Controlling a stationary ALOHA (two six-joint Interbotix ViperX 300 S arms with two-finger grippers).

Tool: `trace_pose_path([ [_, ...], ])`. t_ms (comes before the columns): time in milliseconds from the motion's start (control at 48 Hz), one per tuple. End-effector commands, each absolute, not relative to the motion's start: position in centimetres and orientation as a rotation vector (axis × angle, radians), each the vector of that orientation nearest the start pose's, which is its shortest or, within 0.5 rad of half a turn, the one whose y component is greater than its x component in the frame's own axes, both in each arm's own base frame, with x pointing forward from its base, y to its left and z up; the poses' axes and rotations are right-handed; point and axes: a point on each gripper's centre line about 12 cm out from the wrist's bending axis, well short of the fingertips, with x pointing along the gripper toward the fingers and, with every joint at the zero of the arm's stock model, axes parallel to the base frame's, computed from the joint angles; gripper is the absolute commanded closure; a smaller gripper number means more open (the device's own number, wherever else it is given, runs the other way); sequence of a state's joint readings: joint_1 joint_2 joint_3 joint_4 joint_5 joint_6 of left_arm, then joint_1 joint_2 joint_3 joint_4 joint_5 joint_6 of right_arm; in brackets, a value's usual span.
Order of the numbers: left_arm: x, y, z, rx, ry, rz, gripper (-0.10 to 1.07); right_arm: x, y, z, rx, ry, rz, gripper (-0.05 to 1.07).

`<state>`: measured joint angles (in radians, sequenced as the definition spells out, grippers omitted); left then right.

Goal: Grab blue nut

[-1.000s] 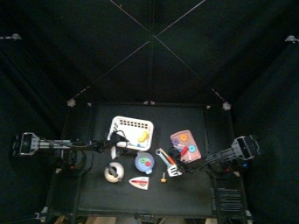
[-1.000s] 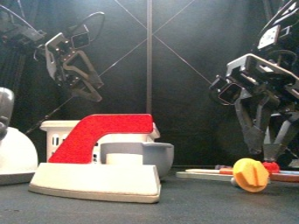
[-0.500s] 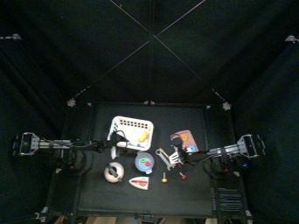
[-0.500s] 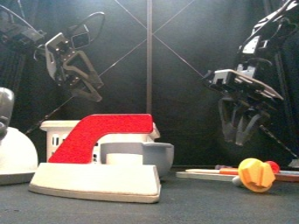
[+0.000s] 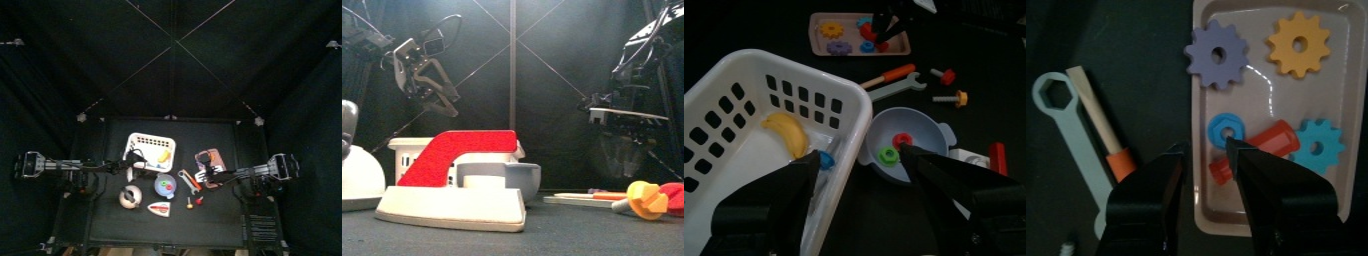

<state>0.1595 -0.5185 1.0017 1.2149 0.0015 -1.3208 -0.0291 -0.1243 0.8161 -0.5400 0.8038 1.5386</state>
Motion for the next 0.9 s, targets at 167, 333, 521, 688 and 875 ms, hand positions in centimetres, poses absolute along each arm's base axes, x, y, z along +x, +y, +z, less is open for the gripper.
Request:
trace_pose_path([
  [167, 27.2, 4.4, 22.8, -0.139, 0.459, 0.182, 0.00, 26.5, -6.3, 12.5, 0.703, 1.081, -1.084, 0.27],
  [333, 27.2, 4.4, 22.8, -0.139, 0.459, 0.182, 0.00, 26.4, -6.3, 11.9, 0.716, 1.104, -1.073, 0.27],
  [521, 27.2, 4.4, 22.8, -0.141, 0.459, 0.183, 0.00, 26.0, -6.4, 11.2, 0.740, 1.099, -1.060, 0.27],
  [688, 27.2, 4.4, 22.8, -0.139, 0.459, 0.182, 0.00, 25.5, -6.6, 10.6, 0.759, 1.092, -1.050, 0.27],
  [875, 27.2, 4.4, 22.8, -0.139, 0.459, 0.182, 0.00, 25.5, -6.8, 10.6, 0.768, 1.086, -1.048, 0.29],
])
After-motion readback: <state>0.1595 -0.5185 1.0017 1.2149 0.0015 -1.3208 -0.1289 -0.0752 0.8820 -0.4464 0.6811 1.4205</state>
